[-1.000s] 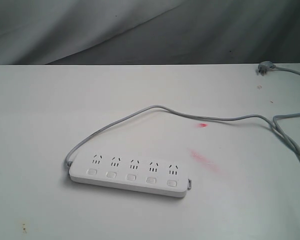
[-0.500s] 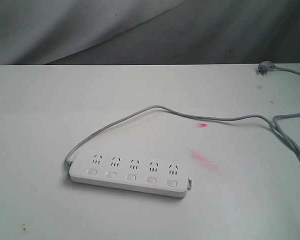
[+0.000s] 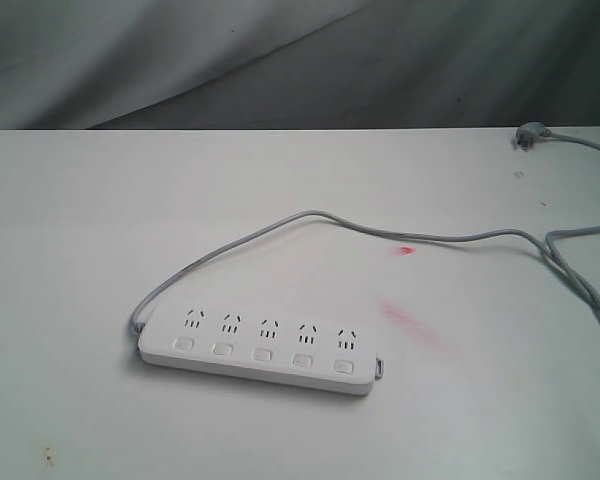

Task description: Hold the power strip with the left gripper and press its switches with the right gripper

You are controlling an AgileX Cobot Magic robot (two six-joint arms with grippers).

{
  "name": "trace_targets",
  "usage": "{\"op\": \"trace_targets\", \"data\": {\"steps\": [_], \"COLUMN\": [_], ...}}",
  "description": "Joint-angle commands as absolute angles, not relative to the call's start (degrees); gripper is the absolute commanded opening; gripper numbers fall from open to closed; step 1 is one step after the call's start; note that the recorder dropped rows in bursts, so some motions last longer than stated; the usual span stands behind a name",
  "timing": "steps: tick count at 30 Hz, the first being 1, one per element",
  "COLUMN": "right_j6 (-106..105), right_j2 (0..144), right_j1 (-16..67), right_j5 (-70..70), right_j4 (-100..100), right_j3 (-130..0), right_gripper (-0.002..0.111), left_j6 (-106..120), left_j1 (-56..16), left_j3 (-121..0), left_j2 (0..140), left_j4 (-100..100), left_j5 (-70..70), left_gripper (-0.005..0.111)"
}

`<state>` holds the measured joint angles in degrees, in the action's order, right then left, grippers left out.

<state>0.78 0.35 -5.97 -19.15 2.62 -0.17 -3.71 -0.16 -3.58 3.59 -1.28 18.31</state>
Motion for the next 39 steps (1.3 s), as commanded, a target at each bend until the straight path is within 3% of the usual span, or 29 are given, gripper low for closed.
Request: {"op": "trace_targets", "data": {"steps": [1, 39], "right_j6": [0.49, 0.49], "right_j2": [0.0, 0.0], "right_j1": [-6.4, -6.4], "right_j5": [-18.99, -18.99], "right_j4": [2.2, 2.2], "right_j3": [0.0, 0.0], "right_gripper": [0.0, 0.0], "left_j6": [-4.03, -4.15], "left_j1": [-0.59, -2.25], "left_j3": [-0.44, 0.0], "left_j2": [3.33, 3.33], "left_j4": [-0.83, -0.83], "left_j5": [17.5, 17.15], "left_gripper": [0.0, 0.0]}}
